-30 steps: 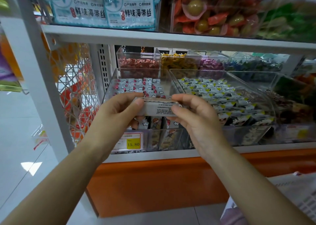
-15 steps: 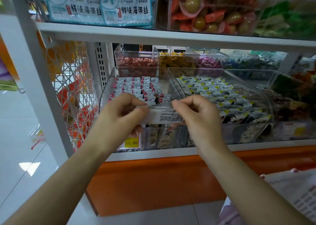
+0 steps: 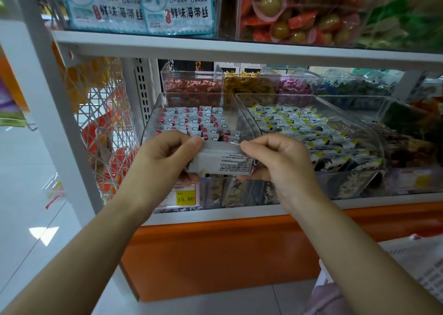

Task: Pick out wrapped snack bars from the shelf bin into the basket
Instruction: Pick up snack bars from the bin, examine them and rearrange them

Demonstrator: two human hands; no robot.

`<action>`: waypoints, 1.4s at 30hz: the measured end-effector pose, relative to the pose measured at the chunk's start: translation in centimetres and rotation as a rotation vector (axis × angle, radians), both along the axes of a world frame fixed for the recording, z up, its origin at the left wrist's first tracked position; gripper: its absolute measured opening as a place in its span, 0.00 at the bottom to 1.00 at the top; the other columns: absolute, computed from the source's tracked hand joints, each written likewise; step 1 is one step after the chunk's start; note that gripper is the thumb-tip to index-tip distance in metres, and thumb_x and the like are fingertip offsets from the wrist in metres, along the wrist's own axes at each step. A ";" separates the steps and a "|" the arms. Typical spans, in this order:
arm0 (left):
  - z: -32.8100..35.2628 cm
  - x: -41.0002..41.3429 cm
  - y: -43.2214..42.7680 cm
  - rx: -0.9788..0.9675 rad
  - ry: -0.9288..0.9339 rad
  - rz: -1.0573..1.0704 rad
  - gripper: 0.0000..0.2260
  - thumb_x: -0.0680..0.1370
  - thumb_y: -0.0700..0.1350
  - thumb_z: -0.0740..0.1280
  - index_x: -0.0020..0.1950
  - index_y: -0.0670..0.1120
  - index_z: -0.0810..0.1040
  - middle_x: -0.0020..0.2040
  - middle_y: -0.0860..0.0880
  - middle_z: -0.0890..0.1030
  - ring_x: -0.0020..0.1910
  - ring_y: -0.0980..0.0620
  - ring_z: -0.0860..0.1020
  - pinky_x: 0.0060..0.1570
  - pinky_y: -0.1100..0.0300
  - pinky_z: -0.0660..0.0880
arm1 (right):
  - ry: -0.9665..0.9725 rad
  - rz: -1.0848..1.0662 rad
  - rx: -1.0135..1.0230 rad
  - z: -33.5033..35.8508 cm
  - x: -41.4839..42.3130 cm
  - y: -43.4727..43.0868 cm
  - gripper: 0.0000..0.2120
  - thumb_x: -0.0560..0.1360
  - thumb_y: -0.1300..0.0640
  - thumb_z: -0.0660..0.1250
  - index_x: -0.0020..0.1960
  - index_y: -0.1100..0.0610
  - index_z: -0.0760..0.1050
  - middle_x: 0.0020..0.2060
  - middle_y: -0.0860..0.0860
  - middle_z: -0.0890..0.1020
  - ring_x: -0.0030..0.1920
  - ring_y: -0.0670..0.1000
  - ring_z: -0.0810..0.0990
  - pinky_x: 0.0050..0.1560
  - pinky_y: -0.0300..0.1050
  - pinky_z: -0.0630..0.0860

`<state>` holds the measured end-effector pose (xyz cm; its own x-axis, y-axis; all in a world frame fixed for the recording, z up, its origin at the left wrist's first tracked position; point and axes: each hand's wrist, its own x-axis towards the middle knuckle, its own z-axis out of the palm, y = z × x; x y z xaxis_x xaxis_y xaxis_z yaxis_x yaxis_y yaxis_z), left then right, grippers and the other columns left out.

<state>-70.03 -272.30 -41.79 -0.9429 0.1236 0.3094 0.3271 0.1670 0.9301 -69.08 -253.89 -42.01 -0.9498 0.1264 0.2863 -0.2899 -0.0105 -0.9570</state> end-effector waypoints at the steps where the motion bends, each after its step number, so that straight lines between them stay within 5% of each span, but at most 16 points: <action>1: 0.0 0.0 0.0 0.002 -0.006 -0.006 0.11 0.76 0.50 0.63 0.41 0.43 0.78 0.33 0.50 0.81 0.29 0.53 0.79 0.33 0.59 0.79 | -0.026 0.026 -0.015 0.1 0.0 0.2 0.09 0.72 0.64 0.69 0.34 0.60 0.79 0.33 0.57 0.83 0.35 0.55 0.84 0.28 0.45 0.80; 6: -0.3 -0.3 0.1 0.017 -0.021 -0.024 0.12 0.76 0.52 0.62 0.43 0.45 0.79 0.34 0.47 0.81 0.29 0.53 0.79 0.31 0.62 0.78 | -0.066 0.072 -0.025 0.1 -0.2 0.7 0.07 0.73 0.63 0.68 0.37 0.63 0.79 0.33 0.55 0.84 0.35 0.54 0.84 0.28 0.43 0.80; 11: -0.8 -0.4 0.2 -0.107 0.042 -0.090 0.17 0.69 0.57 0.62 0.57 0.57 0.75 0.41 0.59 0.82 0.37 0.60 0.80 0.36 0.70 0.76 | -0.118 0.005 -0.127 -0.9 -0.5 0.3 0.08 0.74 0.58 0.67 0.39 0.60 0.80 0.37 0.55 0.84 0.37 0.53 0.84 0.32 0.41 0.81; 14: -1.0 -0.9 0.2 -0.120 0.080 -0.016 0.10 0.77 0.51 0.62 0.56 0.53 0.76 0.40 0.54 0.83 0.37 0.53 0.81 0.36 0.61 0.78 | -0.091 0.131 -0.238 -0.9 -0.6 -0.1 0.11 0.69 0.54 0.68 0.47 0.61 0.81 0.43 0.56 0.85 0.43 0.51 0.85 0.40 0.40 0.81; 17: -1.1 -1.3 0.3 -0.087 0.087 0.074 0.07 0.79 0.51 0.59 0.49 0.52 0.76 0.36 0.48 0.82 0.34 0.45 0.80 0.36 0.49 0.76 | -0.014 0.176 -0.142 -1.1 -0.8 -0.5 0.20 0.71 0.61 0.69 0.62 0.60 0.75 0.51 0.57 0.81 0.47 0.49 0.84 0.50 0.44 0.80; 19: -1.2 -1.4 0.7 -0.095 0.101 0.096 0.07 0.79 0.52 0.59 0.53 0.53 0.74 0.34 0.47 0.81 0.30 0.52 0.79 0.33 0.57 0.76 | 0.031 0.076 -0.075 -1.1 -0.9 -0.5 0.15 0.74 0.63 0.67 0.61 0.59 0.76 0.47 0.55 0.81 0.43 0.49 0.84 0.47 0.46 0.82; 21: -1.2 -1.5 1.2 -0.128 0.110 0.108 0.19 0.78 0.52 0.60 0.69 0.52 0.67 0.42 0.49 0.82 0.32 0.61 0.78 0.31 0.68 0.72 | 0.073 -0.054 -0.079 -0.9 -1.1 0.0 0.08 0.75 0.61 0.67 0.53 0.61 0.79 0.39 0.49 0.83 0.39 0.48 0.83 0.41 0.46 0.83; 24: -1.3 -2.1 1.4 -0.506 0.294 0.211 0.24 0.79 0.52 0.60 0.74 0.50 0.62 0.63 0.50 0.74 0.57 0.54 0.74 0.54 0.59 0.72 | 0.143 -0.215 -0.066 -0.6 -1.3 0.7 0.02 0.75 0.61 0.67 0.45 0.60 0.77 0.34 0.46 0.81 0.37 0.44 0.82 0.38 0.42 0.82; 26: -1.5 -2.8 1.5 -0.829 0.400 0.258 0.22 0.79 0.54 0.57 0.72 0.52 0.65 0.72 0.49 0.66 0.69 0.46 0.60 0.66 0.49 0.60 | 0.177 -0.281 -0.009 -0.6 -1.4 0.9 0.01 0.75 0.61 0.67 0.44 0.59 0.76 0.37 0.51 0.79 0.37 0.44 0.81 0.38 0.39 0.81; 31: -3.6 -3.9 2.5 -1.249 0.387 0.167 0.25 0.78 0.61 0.44 0.73 0.56 0.60 0.78 0.50 0.48 0.75 0.47 0.46 0.70 0.44 0.50 | 0.204 -0.365 0.094 -0.9 -1.8 1.2 0.07 0.75 0.60 0.67 0.50 0.64 0.74 0.38 0.50 0.76 0.37 0.45 0.79 0.39 0.38 0.80; 39: -3.4 -3.4 2.4 -1.108 0.366 0.120 0.19 0.80 0.57 0.51 0.66 0.53 0.71 0.76 0.51 0.57 0.75 0.52 0.47 0.71 0.48 0.45 | 0.252 -0.386 0.361 -0.6 -2.2 1.1 0.10 0.75 0.58 0.67 0.53 0.61 0.73 0.43 0.53 0.78 0.45 0.54 0.80 0.47 0.56 0.79; 42: -3.1 -2.7 1.8 -0.995 0.350 0.096 0.15 0.79 0.56 0.56 0.62 0.53 0.73 0.72 0.51 0.62 0.73 0.52 0.49 0.70 0.50 0.49 | 0.281 -0.364 0.535 0.1 -2.7 0.7 0.10 0.75 0.56 0.68 0.54 0.58 0.74 0.43 0.51 0.79 0.46 0.52 0.79 0.49 0.52 0.77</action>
<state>-72.72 -270.47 -44.85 -0.8399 0.4008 0.3658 0.4956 0.8412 0.2162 -71.77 -253.22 -41.93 -0.7546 0.1953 0.6264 -0.4229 0.5852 -0.6919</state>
